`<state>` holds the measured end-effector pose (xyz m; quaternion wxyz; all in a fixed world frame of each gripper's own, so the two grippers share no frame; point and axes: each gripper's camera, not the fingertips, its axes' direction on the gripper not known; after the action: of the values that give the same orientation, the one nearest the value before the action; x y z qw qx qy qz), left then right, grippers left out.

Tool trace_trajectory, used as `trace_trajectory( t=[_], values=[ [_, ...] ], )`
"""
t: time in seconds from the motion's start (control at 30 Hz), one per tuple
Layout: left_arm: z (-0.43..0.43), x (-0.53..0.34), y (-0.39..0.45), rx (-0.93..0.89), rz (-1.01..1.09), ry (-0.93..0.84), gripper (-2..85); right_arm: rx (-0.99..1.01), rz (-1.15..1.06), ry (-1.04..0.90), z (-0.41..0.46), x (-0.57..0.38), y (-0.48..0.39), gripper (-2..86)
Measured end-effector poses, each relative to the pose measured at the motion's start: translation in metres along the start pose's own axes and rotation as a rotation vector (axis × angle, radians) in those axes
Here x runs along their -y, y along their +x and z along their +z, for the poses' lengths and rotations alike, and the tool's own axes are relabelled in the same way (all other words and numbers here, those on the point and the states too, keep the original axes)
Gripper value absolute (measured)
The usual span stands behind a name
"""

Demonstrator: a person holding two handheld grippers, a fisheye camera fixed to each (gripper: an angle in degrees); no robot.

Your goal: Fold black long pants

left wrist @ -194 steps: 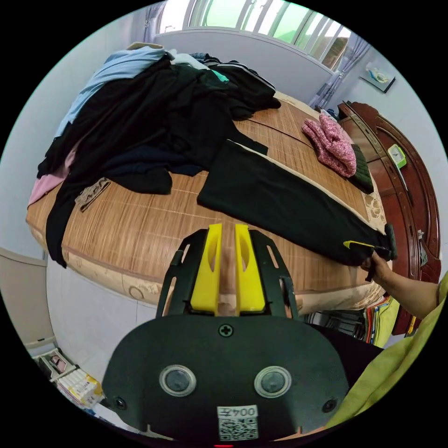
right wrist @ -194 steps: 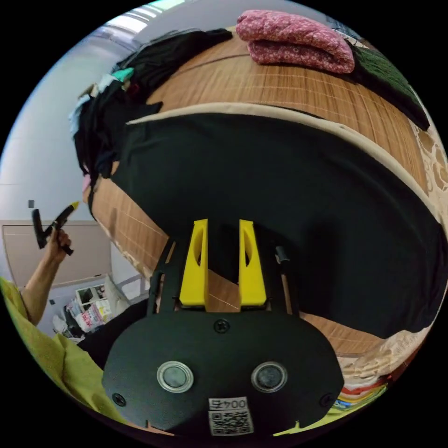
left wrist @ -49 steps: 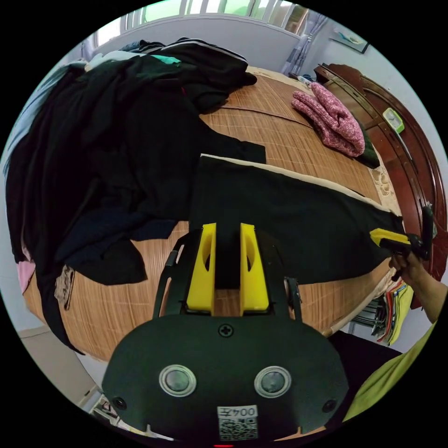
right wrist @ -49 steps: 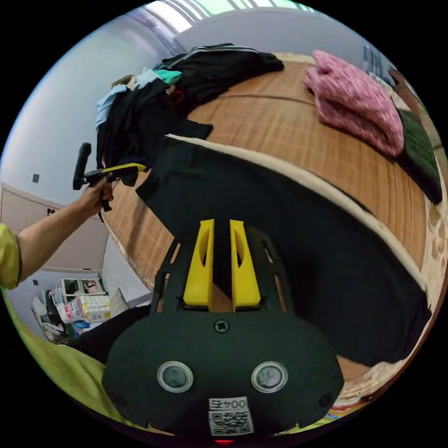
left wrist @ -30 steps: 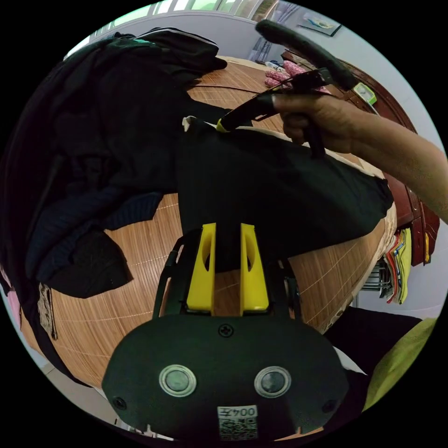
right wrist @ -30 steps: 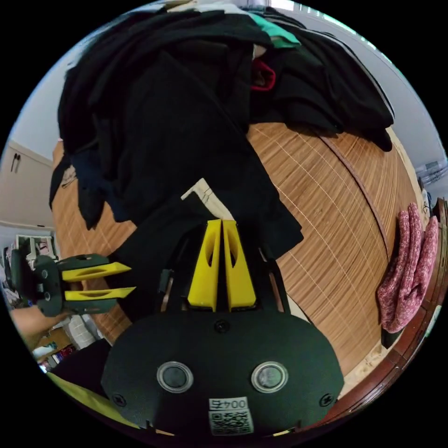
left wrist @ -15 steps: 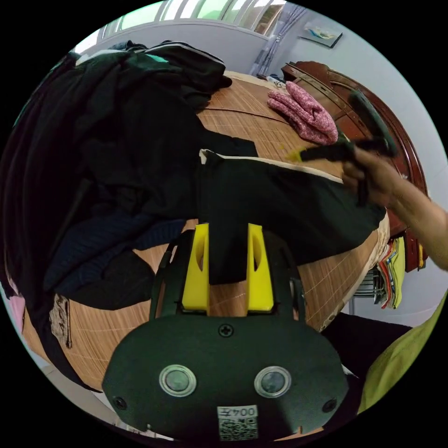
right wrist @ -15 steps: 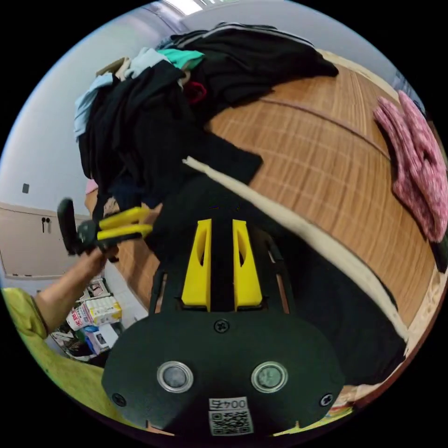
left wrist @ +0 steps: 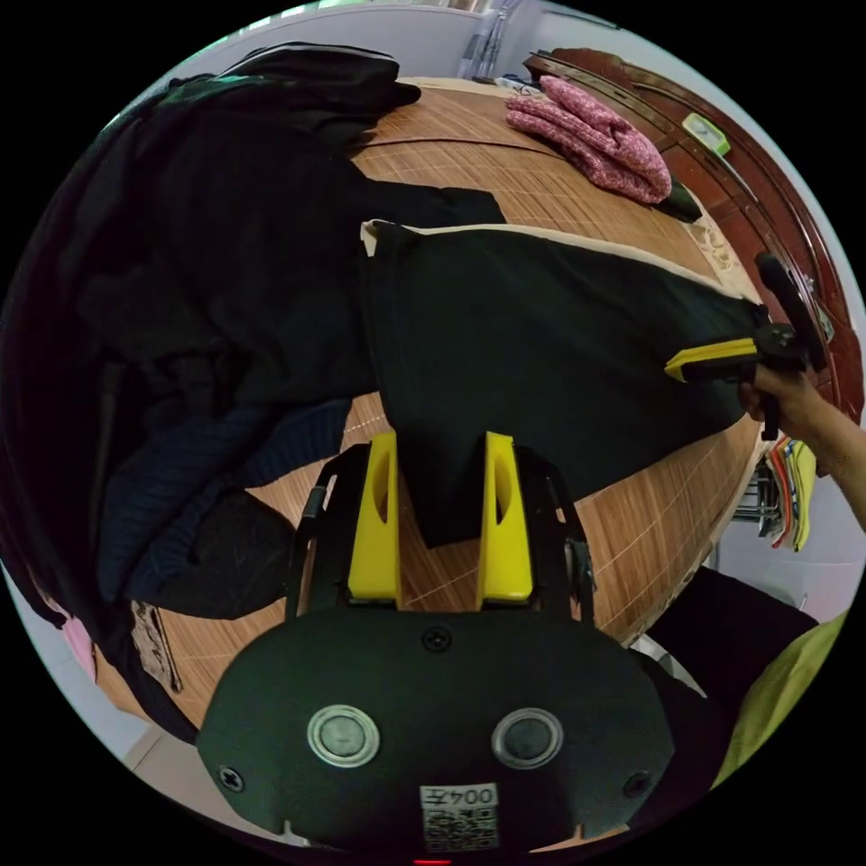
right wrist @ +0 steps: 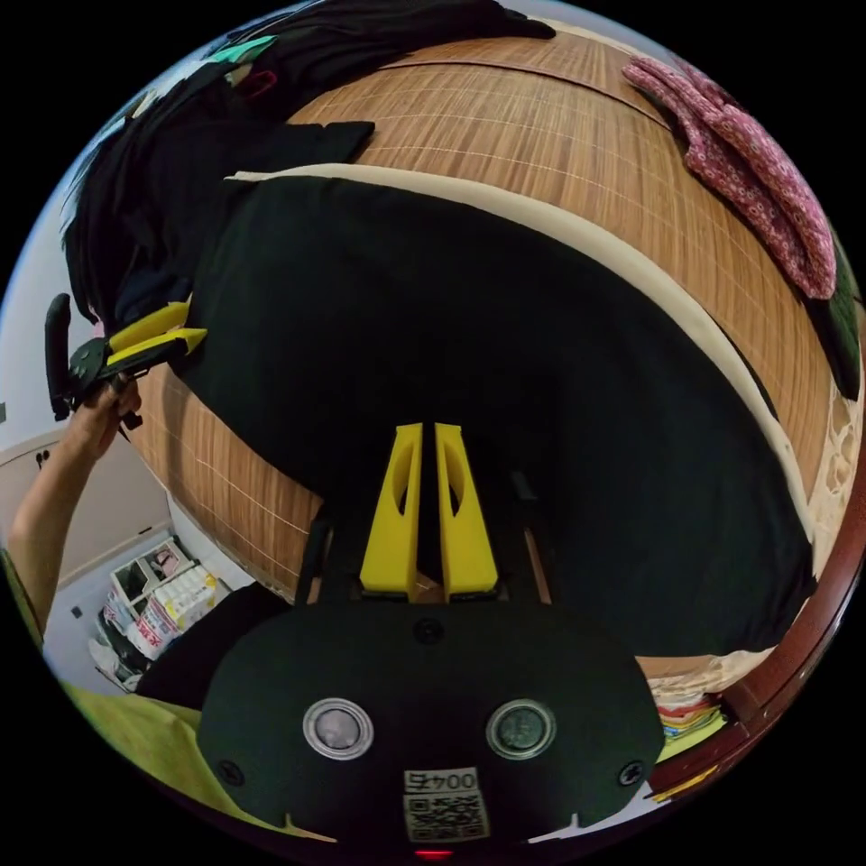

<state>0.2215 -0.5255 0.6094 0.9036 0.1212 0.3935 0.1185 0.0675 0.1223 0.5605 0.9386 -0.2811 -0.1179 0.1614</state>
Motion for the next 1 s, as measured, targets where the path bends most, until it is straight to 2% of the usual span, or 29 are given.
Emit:
trace_trajectory(
  t=[0.17,0.27,0.4,0.47,0.67,0.83,1.0],
  values=[
    [0.004,0.001,-0.009,-0.006,-0.006,-0.003,13.2,-0.105,-0.084,0.001,0.003,-0.004,-0.010,3.6],
    [0.006,0.002,-0.015,-0.024,-0.030,-0.012,13.1,-0.122,-0.056,0.013,0.004,-0.007,-0.009,4.0],
    [0.009,0.007,-0.016,-0.006,-0.020,-0.061,13.2,0.048,-0.004,0.059,-0.006,-0.019,0.010,5.5],
    [0.010,0.007,-0.016,-0.001,-0.025,-0.068,13.4,0.162,0.066,0.178,-0.024,-0.043,0.027,6.4],
    [-0.002,-0.010,-0.026,-0.095,-0.178,0.017,14.7,0.524,0.241,0.313,-0.030,-0.111,0.083,6.7],
    [-0.014,-0.053,-0.021,-0.134,-0.377,0.069,15.3,0.590,0.288,0.298,-0.018,-0.147,0.110,8.2],
    [-0.005,-0.067,0.010,-0.119,-0.398,0.027,15.8,0.603,0.313,0.273,-0.020,-0.173,0.136,9.4]
  ],
)
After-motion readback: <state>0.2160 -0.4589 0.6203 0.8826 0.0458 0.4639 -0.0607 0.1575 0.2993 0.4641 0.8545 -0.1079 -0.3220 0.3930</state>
